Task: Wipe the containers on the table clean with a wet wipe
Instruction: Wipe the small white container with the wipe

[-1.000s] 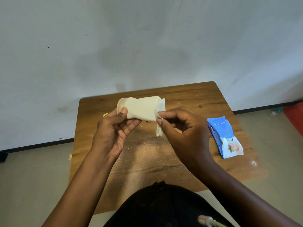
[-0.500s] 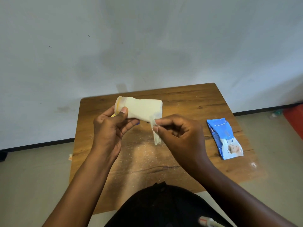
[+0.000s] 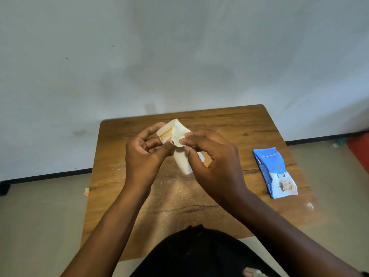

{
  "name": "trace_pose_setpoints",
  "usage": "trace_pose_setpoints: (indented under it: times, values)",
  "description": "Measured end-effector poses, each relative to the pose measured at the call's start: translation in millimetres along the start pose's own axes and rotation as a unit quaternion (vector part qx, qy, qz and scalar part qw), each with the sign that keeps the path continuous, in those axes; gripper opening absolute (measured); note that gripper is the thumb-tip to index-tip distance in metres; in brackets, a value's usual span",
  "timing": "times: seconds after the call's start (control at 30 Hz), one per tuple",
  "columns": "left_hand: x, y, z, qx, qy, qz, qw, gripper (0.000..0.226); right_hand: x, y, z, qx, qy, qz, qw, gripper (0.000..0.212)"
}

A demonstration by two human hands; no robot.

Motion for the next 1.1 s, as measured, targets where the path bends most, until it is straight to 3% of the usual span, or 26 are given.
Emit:
trace_pose_setpoints:
  times: [0.1, 0.2, 0.43, 0.57, 0.73, 0.93, 1.1]
  values:
    - [-5, -2, 1, -0.014, 0.017, -0.013, 1.000, 0.035, -1, 1, 1, 0.013, 0.010, 0.011, 1.000, 0.028]
    - [-15, 1, 9, -0.019, -0.021, 0.008, 1.000, 0.024, 2, 1, -1, 0.022, 0.030, 0.028, 0.999, 0.031]
    - [-20, 8, 25, -0.003, -0.114, 0.011, 0.993, 0.038, 13, 3, -7, 0.052, 0.050, 0.021, 0.997, 0.025]
    - [-18, 8, 26, 0.068, -0.145, 0.022, 0.987, 0.025, 21, 6, -13, 0.040, 0.059, 0.020, 0.997, 0.025]
    - [-16, 15, 26, 0.156, -0.156, 0.076, 0.972, 0.019, 28, 11, -11, 0.045, 0.023, 0.038, 0.998, 0.024]
    - [-18, 20, 24, 0.233, -0.168, 0.138, 0.948, 0.011, 31, 5, -3, -0.019, -0.062, -0.030, 0.997, 0.038]
    - [-21, 24, 23, 0.262, -0.152, 0.187, 0.935, 0.012, 36, 3, -5, -0.017, -0.051, -0.017, 0.998, 0.034]
Point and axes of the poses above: each hand's wrist, its own x-axis towards the middle knuckle, its own z-axis out of the palm, y = z × x, the point moved 7 cm from there along x, towards the middle knuckle, and after that the axes turned 11 degrees about y, right-handed, at the moved point
